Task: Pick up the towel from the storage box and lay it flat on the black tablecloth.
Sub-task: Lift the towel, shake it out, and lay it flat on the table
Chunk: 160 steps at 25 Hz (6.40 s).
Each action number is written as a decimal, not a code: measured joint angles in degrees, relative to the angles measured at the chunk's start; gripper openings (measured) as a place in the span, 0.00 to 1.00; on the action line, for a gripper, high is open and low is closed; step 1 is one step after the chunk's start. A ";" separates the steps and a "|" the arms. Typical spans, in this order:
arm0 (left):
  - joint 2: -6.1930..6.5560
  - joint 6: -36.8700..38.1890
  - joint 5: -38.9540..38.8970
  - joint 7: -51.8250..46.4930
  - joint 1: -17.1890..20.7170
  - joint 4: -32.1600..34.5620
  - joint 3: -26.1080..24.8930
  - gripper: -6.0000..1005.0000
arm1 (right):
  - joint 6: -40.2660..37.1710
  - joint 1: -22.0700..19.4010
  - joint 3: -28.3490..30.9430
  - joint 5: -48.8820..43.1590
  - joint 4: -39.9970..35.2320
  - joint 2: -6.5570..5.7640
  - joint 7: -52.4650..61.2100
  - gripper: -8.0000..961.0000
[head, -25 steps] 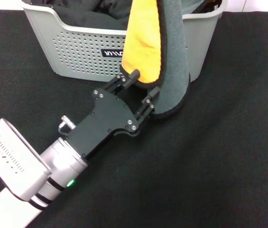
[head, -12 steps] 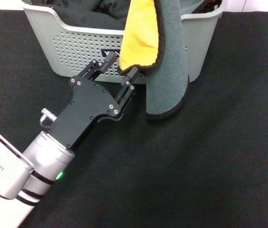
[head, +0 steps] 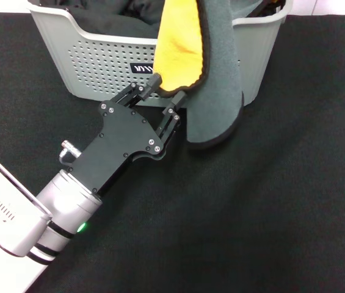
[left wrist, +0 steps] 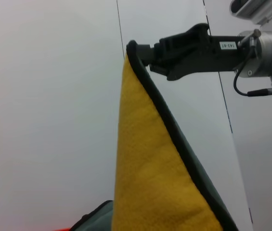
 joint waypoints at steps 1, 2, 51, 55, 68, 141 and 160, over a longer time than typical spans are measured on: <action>0.00 -0.01 0.00 0.00 -0.08 -0.11 0.01 0.38 | 0.01 0.02 0.00 0.16 0.07 0.00 -0.11 0.02; 0.00 -0.01 0.00 0.01 -0.19 -0.20 0.01 0.38 | 0.02 0.02 0.00 0.22 0.10 0.00 -0.13 0.02; 10.58 34.75 7.87 -42.37 -3.73 -8.06 -5.18 0.01 | -18.59 -23.97 -2.99 2.13 -17.50 -0.01 -1.64 0.02; 12.72 34.95 11.68 -43.30 -3.45 -3.26 -5.20 0.01 | -21.87 -25.37 -3.09 3.11 -18.76 0.00 -1.34 0.02; 17.89 35.19 24.24 -48.42 1.77 10.01 -11.36 0.01 | -35.26 -30.39 -0.33 6.07 -23.82 0.13 -2.20 0.02; 0.97 -11.20 43.62 -30.87 -10.11 -16.56 -43.88 0.03 | -3.38 -10.83 8.15 -3.65 50.56 -0.08 -29.78 0.02; 0.73 -16.76 43.87 -4.96 -9.71 -12.07 -44.28 0.03 | 10.04 -9.87 -3.70 -5.10 42.29 -0.20 -25.24 0.02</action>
